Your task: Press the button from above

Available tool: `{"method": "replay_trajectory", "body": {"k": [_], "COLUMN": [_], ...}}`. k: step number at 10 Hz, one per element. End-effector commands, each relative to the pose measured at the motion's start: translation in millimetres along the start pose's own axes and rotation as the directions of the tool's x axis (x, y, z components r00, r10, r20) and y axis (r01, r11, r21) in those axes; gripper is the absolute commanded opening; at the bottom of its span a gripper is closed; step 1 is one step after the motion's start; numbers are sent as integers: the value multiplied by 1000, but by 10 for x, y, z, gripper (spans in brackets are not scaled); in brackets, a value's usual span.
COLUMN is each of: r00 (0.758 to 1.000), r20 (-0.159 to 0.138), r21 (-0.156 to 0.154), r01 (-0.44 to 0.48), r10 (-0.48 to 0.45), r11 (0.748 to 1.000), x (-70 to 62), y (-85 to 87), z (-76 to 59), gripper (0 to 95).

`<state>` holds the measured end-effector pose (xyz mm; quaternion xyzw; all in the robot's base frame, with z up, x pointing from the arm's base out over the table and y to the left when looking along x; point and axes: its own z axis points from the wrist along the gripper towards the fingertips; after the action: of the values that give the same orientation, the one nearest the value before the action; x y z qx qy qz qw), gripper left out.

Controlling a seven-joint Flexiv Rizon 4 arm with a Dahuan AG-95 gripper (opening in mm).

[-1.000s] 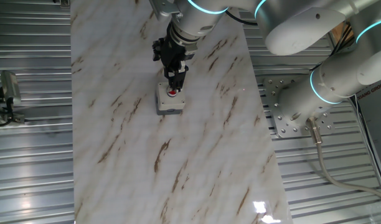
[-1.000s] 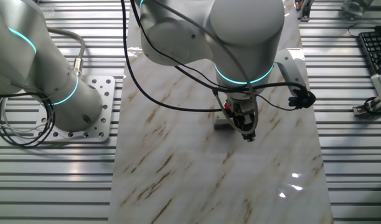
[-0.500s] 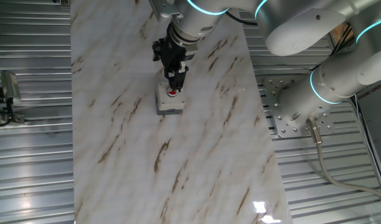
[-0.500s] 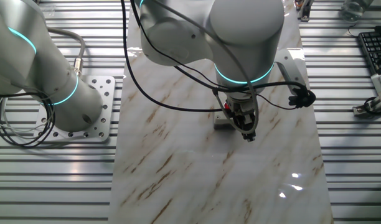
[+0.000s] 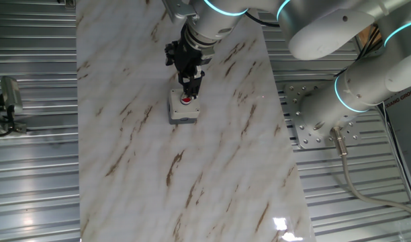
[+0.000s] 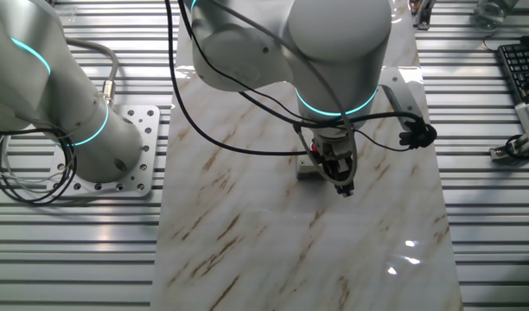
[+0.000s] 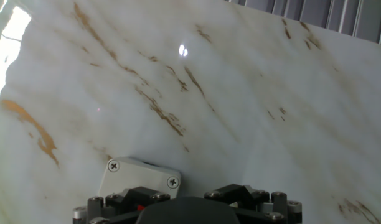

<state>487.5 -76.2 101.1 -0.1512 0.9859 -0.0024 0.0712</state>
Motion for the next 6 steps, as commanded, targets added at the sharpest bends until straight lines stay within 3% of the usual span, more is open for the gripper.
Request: {"method": "replay_trajectory", "body": {"k": [1, 6], "r00": [1000, 1000], "r20": [-1, 5], "r21": [2, 3], "r01": [-1, -3], "r10": [1, 3], "r11": [1000, 1000], "x": [-7, -8], "y": [2, 3], "z": [7, 8], "gripper": [950, 950]}}
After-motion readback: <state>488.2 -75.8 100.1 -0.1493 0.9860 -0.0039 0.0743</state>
